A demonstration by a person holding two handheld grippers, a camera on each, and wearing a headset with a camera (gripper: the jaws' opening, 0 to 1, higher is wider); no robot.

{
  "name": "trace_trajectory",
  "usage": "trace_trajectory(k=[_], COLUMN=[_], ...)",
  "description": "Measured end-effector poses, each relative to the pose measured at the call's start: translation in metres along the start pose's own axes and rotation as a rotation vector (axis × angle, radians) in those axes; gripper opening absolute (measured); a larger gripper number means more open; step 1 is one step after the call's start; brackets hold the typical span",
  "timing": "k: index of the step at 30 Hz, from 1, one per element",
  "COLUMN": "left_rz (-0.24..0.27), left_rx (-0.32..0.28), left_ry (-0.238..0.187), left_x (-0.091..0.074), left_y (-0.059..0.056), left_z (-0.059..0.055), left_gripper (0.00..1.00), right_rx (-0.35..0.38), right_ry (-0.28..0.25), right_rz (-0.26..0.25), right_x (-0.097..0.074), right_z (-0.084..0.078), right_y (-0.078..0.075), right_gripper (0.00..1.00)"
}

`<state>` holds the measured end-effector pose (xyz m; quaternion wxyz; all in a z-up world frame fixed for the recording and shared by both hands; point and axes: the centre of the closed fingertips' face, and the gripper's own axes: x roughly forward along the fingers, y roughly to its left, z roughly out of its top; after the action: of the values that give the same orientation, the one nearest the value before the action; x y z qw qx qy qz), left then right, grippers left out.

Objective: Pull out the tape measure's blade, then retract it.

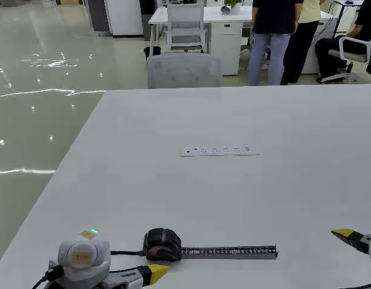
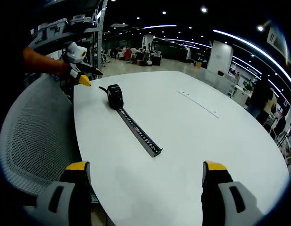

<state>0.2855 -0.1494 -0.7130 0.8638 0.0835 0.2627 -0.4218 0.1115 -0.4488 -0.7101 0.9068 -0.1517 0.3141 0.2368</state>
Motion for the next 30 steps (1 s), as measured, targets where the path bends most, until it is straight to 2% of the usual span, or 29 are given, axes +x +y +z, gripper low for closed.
trace_trajectory(k=[2,6,7,8,10,12,17,19,23,25,27,30], left_rz=[0.004,0.056,0.077,0.123,0.17,0.18,0.168,0.159,0.145,0.156,0.161,0.204], left_rx=[-0.008,-0.021,-0.018,-0.004,-0.026,-0.046,-0.072,-0.078,-0.09,-0.079,-0.082,-0.099], left_ry=[-0.001,-0.012,-0.015,-0.032,-0.012,-0.002,-0.013,-0.046,-0.067,-0.055,-0.064,-0.071], left_x=[0.003,0.008,0.01,0.011,0.015,0.019,0.028,0.029,0.034,0.038,0.041,0.043], left_y=[-0.001,0.002,0.005,0.011,0.016,0.016,0.007,0.005,0.002,0.002,0.0,0.003], left_z=[0.002,0.004,0.005,0.007,0.002,-0.002,-0.004,0.0,-0.001,-0.002,-0.001,0.0], left_gripper=[1.0,1.0,1.0,1.0,1.0,1.0,1.0,1.0,1.0,1.0,1.0,1.0], right_rx=[-0.012,-0.036,-0.046,-0.075,-0.092,-0.116,-0.143,-0.163,-0.205,-0.22,-0.235,-0.243], right_ry=[0.006,0.024,0.031,0.035,0.05,0.07,0.096,0.111,0.152,0.163,0.173,0.18], right_rz=[0.013,0.052,0.066,0.094,0.14,0.153,0.193,0.202,0.233,0.244,0.251,0.264], right_x=[0.001,0.006,0.007,0.01,0.015,0.021,0.038,0.043,0.053,0.058,0.062,0.069], right_z=[0.002,0.009,0.01,0.011,0.012,0.01,0.011,0.01,0.007,0.006,0.006,0.009], right_y=[-0.002,-0.002,0.0,0.002,0.008,0.006,0.004,0.001,-0.003,-0.006,-0.01,-0.015], right_gripper=[1.0,1.0,1.0,1.0,0.99,0.98,0.96,0.94,0.91,0.89,0.88,0.84])
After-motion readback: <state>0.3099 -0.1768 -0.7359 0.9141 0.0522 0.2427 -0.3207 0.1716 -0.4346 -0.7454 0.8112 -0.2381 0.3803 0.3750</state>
